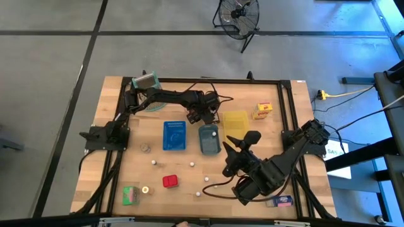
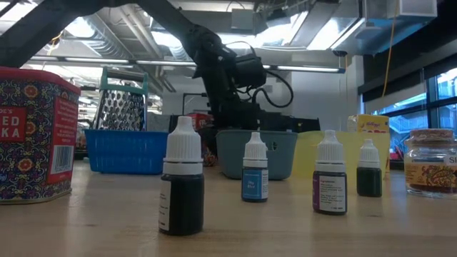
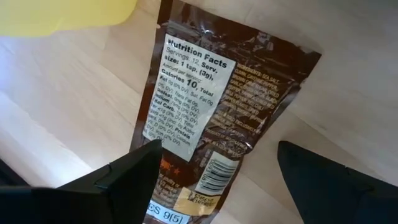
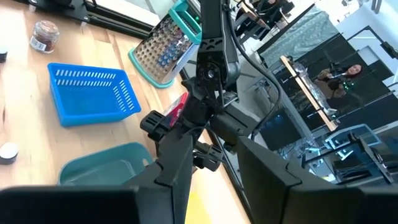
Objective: Pick & Place Kitchen Items
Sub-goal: Put the orange seasoning pack into the blue bin
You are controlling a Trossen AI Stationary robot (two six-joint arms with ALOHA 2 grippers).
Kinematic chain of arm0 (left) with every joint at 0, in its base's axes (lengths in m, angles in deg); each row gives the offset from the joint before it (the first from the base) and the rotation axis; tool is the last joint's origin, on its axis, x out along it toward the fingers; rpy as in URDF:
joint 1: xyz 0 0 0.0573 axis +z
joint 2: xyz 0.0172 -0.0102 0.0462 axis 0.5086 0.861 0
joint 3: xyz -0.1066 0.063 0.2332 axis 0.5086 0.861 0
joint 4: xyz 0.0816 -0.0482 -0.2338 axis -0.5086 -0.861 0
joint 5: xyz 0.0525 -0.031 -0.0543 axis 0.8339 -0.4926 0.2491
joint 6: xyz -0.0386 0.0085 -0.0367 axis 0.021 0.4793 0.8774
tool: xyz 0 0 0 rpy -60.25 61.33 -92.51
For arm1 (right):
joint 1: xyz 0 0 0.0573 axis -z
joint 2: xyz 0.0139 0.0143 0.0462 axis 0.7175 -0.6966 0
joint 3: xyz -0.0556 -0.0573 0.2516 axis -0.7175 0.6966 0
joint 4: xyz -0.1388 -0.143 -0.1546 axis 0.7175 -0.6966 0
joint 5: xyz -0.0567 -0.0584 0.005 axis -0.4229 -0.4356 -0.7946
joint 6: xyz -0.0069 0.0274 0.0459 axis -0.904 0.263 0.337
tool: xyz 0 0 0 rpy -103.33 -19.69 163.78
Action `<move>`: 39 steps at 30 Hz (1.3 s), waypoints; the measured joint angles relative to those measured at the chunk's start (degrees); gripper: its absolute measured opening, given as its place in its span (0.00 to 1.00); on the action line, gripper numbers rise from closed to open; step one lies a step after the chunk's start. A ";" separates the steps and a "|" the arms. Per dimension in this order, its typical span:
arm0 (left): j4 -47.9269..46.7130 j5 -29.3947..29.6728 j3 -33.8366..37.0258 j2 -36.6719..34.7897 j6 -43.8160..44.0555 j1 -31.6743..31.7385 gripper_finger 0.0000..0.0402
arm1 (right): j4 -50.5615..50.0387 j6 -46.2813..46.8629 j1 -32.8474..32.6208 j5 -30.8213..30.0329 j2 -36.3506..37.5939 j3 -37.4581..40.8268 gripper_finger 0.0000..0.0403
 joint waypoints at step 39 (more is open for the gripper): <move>1.36 -4.47 0.21 0.18 1.28 0.93 0.55 | 1.05 0.22 0.34 2.99 -0.02 0.00 0.32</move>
